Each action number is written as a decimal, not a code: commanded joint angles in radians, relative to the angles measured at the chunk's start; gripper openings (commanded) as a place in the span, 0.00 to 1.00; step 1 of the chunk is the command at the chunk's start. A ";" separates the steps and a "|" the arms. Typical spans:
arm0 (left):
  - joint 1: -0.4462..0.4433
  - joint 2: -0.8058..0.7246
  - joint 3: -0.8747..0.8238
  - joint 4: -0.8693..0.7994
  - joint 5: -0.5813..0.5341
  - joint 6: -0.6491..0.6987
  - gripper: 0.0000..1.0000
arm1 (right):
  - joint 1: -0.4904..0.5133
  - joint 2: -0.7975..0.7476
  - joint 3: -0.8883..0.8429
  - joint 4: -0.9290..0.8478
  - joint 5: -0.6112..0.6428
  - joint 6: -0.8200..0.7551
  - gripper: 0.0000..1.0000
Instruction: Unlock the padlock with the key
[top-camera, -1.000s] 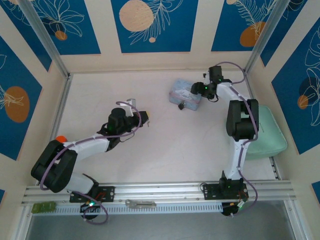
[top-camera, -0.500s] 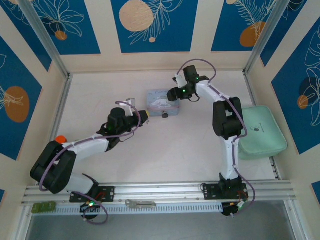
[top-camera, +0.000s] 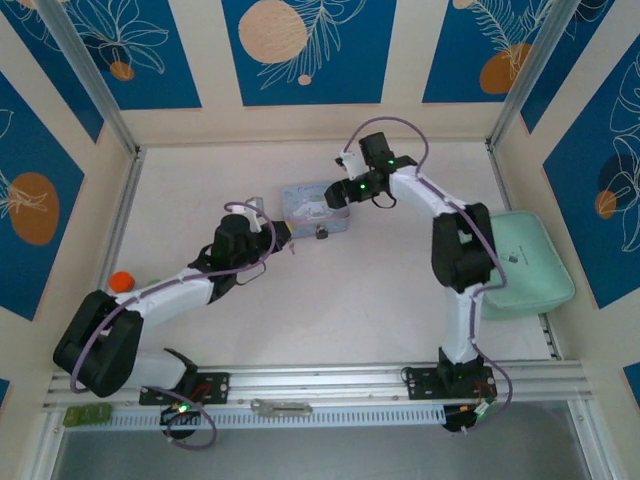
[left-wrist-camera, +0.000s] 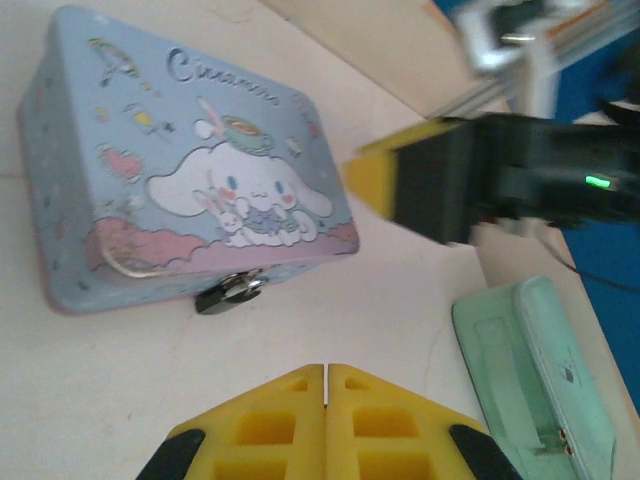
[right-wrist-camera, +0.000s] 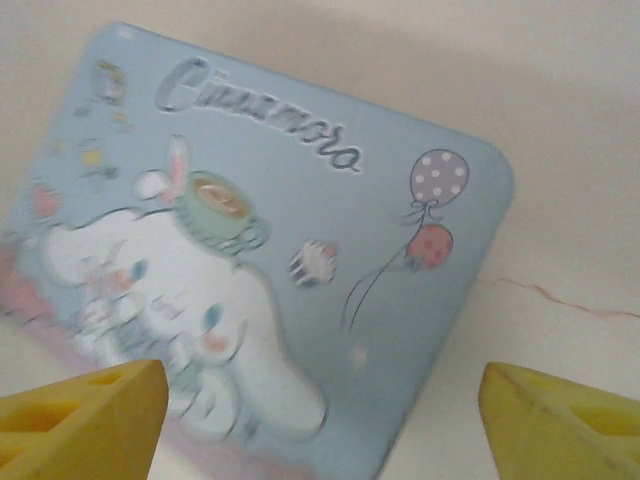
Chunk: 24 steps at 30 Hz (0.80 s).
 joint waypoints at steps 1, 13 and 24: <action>-0.006 -0.028 0.039 -0.089 -0.052 -0.053 0.00 | 0.032 -0.218 -0.113 0.142 0.077 -0.002 0.83; -0.050 0.022 0.068 -0.144 -0.071 -0.269 0.00 | 0.319 -0.538 -0.571 0.412 0.050 0.044 0.65; -0.098 -0.004 0.054 -0.171 -0.123 -0.303 0.00 | 0.387 -0.455 -0.599 0.541 -0.015 0.062 0.49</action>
